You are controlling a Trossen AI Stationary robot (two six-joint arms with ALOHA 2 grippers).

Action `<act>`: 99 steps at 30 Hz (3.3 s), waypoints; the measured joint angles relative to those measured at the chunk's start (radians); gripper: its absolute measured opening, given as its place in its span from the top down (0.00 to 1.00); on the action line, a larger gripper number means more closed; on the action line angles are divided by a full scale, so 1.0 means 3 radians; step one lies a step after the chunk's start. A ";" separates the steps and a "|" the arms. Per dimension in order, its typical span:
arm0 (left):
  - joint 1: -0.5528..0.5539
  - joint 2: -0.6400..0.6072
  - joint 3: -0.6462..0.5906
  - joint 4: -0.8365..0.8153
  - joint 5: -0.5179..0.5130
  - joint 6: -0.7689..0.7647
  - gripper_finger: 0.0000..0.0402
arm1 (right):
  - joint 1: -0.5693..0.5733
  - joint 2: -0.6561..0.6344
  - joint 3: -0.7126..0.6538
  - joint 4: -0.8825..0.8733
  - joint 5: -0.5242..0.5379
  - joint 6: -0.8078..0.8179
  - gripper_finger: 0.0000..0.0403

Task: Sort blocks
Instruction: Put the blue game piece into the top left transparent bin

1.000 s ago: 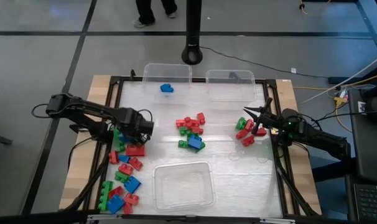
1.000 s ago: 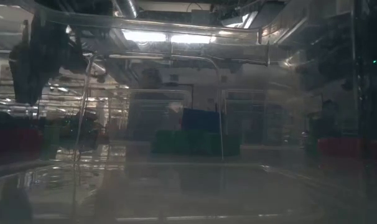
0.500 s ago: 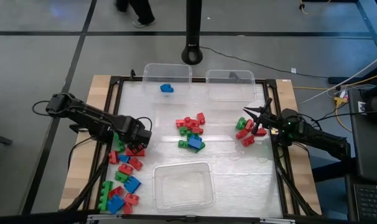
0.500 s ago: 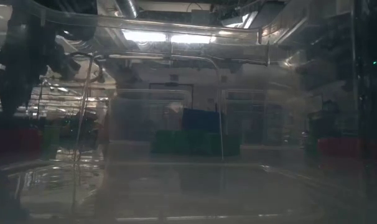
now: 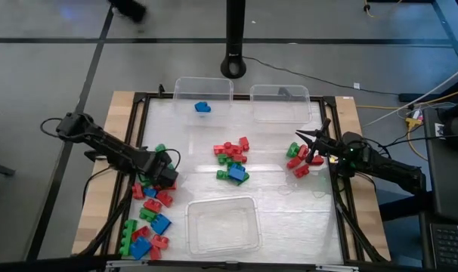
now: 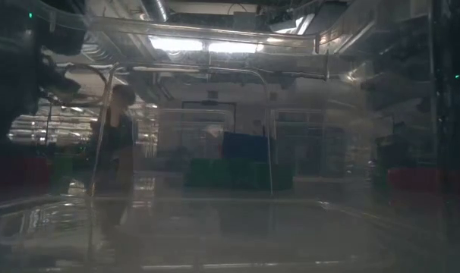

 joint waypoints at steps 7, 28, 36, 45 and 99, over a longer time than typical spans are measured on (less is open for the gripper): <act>-0.0051 0.0155 -0.0114 0.0095 -0.0196 -0.0107 0.38 | 0.0001 0.0000 0.0000 0.0061 0.0000 -0.0001 0.90; -0.0022 0.0300 0.0125 0.0169 -0.0447 -0.0058 0.42 | 0.0001 -0.0001 0.0000 0.0062 -0.0201 0.0000 0.90; 0.0207 -0.0234 0.0269 0.0166 -0.0466 -0.0460 0.42 | 0.0001 -0.0001 0.0000 0.0090 -0.0182 0.0002 0.90; 0.0599 -0.0718 0.0122 0.0252 -0.0466 -0.0730 0.42 | 0.0001 0.0000 0.0001 0.0093 -0.0107 0.0010 0.88; 0.1493 -0.0796 -0.0358 0.1195 -0.0146 0.0554 0.30 | 0.0001 0.0000 0.0001 0.0063 -0.0169 -0.0058 0.54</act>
